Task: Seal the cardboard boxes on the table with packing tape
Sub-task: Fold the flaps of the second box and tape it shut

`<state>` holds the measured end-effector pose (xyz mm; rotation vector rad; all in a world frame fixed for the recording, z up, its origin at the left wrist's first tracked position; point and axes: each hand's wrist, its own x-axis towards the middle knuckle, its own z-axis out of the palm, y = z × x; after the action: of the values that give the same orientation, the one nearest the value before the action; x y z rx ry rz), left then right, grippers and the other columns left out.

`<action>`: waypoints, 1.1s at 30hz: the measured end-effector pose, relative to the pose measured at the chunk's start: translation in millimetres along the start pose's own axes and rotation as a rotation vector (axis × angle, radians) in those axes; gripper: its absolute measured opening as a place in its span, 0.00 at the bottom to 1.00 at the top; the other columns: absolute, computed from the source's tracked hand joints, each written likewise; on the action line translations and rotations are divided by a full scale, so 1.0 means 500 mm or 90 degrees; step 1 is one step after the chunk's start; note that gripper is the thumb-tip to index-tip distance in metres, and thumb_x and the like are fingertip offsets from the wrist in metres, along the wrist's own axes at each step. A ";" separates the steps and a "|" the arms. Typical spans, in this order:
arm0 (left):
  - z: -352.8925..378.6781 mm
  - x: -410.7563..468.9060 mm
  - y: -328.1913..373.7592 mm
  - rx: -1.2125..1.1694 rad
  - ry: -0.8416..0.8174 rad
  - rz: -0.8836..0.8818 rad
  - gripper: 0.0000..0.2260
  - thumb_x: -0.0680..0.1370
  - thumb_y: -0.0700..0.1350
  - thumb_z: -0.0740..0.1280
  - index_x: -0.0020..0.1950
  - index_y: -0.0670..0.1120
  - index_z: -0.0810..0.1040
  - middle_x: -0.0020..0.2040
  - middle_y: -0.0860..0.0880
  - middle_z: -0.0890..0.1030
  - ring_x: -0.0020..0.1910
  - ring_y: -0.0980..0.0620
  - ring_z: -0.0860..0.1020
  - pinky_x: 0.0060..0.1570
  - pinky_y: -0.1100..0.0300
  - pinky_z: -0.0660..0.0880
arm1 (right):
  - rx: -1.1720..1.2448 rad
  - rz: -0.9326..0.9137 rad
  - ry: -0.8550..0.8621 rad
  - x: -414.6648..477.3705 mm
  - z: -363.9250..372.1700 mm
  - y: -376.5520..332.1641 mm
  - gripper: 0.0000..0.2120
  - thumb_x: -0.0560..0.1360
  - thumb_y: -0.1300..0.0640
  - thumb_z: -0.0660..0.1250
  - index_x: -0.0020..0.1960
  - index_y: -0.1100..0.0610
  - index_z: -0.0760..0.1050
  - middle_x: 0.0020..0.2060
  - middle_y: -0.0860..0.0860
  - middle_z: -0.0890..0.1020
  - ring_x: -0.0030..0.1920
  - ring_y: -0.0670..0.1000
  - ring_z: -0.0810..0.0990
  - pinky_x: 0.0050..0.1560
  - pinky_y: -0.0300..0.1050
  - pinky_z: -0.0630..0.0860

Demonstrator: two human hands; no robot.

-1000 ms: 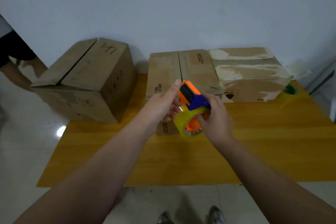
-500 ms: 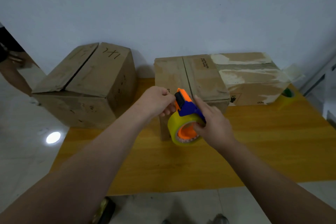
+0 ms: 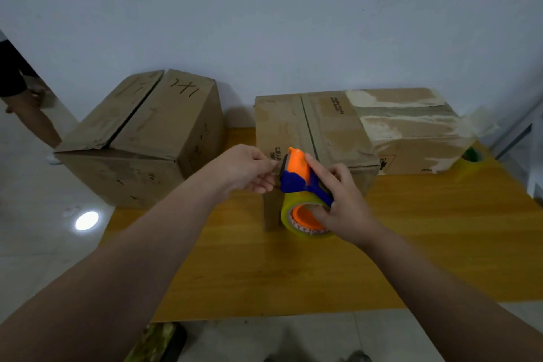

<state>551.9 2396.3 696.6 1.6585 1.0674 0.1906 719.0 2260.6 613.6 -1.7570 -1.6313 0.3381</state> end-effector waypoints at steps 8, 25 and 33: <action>-0.007 0.004 -0.013 -0.043 0.022 -0.044 0.04 0.75 0.41 0.70 0.44 0.40 0.79 0.29 0.48 0.82 0.27 0.58 0.80 0.26 0.68 0.73 | -0.102 -0.024 -0.013 0.013 -0.010 -0.004 0.46 0.71 0.58 0.69 0.68 0.24 0.42 0.55 0.44 0.59 0.47 0.47 0.71 0.39 0.32 0.69; -0.053 -0.004 -0.119 -0.040 0.174 0.001 0.06 0.77 0.46 0.68 0.44 0.45 0.80 0.33 0.51 0.81 0.29 0.58 0.76 0.29 0.67 0.72 | -0.524 -0.056 -0.174 0.033 -0.134 -0.021 0.37 0.72 0.31 0.57 0.74 0.34 0.40 0.57 0.50 0.67 0.45 0.46 0.63 0.42 0.40 0.62; -0.014 0.013 -0.136 0.006 0.313 0.032 0.15 0.75 0.56 0.67 0.37 0.45 0.76 0.30 0.52 0.74 0.29 0.55 0.70 0.31 0.59 0.66 | -0.684 -0.143 -0.195 0.127 -0.136 -0.117 0.30 0.75 0.36 0.60 0.74 0.38 0.54 0.56 0.52 0.71 0.53 0.55 0.73 0.47 0.47 0.65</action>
<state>514.3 2405.4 639.7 1.6902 1.3889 0.6526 727.4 2297.2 717.0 -2.2754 -2.4659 -0.5135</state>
